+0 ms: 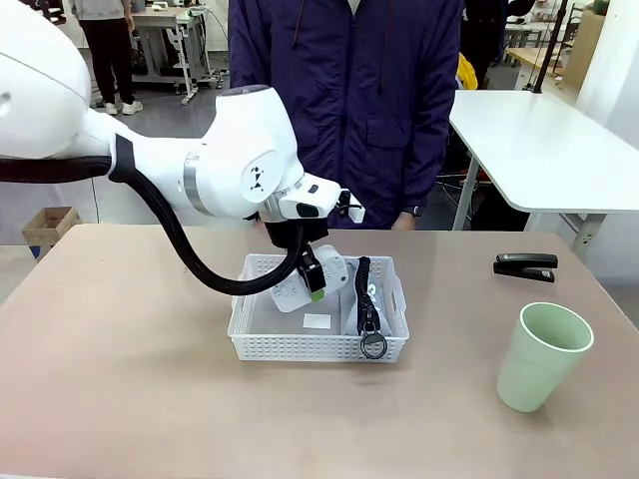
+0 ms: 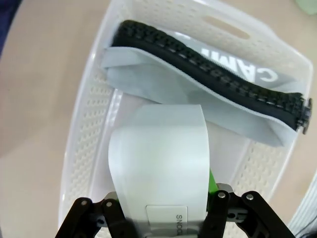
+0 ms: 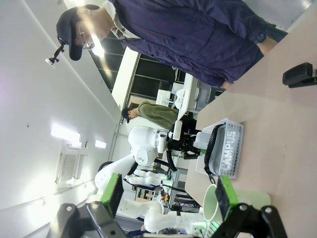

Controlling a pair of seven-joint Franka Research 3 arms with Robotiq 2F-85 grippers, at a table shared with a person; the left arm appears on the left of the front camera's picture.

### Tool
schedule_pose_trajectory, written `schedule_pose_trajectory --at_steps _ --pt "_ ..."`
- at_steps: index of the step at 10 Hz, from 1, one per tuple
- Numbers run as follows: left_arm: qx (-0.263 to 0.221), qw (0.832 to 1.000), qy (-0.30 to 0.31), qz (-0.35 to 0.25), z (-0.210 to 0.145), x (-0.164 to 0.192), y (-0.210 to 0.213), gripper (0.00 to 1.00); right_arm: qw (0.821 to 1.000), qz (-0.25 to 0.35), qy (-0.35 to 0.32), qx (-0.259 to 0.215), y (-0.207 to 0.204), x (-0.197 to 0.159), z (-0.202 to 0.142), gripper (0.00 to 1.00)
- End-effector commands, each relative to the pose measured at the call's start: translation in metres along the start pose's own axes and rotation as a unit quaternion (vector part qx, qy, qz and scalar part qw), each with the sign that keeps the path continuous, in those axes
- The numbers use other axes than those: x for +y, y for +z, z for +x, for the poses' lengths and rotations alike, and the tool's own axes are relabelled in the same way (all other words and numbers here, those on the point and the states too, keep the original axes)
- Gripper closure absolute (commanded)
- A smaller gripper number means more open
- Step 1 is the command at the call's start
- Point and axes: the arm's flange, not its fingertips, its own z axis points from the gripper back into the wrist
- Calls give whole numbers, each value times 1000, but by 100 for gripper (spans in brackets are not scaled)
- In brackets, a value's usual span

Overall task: Efficiently arrange items inside the basket to fit them all.
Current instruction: Pick up the Digital clock and place it inside the Organizing basket.

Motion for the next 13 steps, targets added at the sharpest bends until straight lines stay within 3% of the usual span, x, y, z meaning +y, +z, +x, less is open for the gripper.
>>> schedule_pose_trajectory --at_steps 1,4,10,11,13 --pt "2 999 8 38 -9 -2 -7 47 1000 9 13 -3 -1 1 1 0" --pt "43 998 1 44 -25 -5 -39 47 1000 9 13 -3 -1 1 1 0" --pt "53 997 -8 55 -26 -6 -47 47 1000 9 13 -3 -1 1 1 0" --pt "54 997 -10 53 -26 -6 -47 2 1000 9 13 -3 -1 1 1 0" --pt "56 997 -15 53 -26 -6 -48 0 1000 9 13 -3 -1 1 1 0"
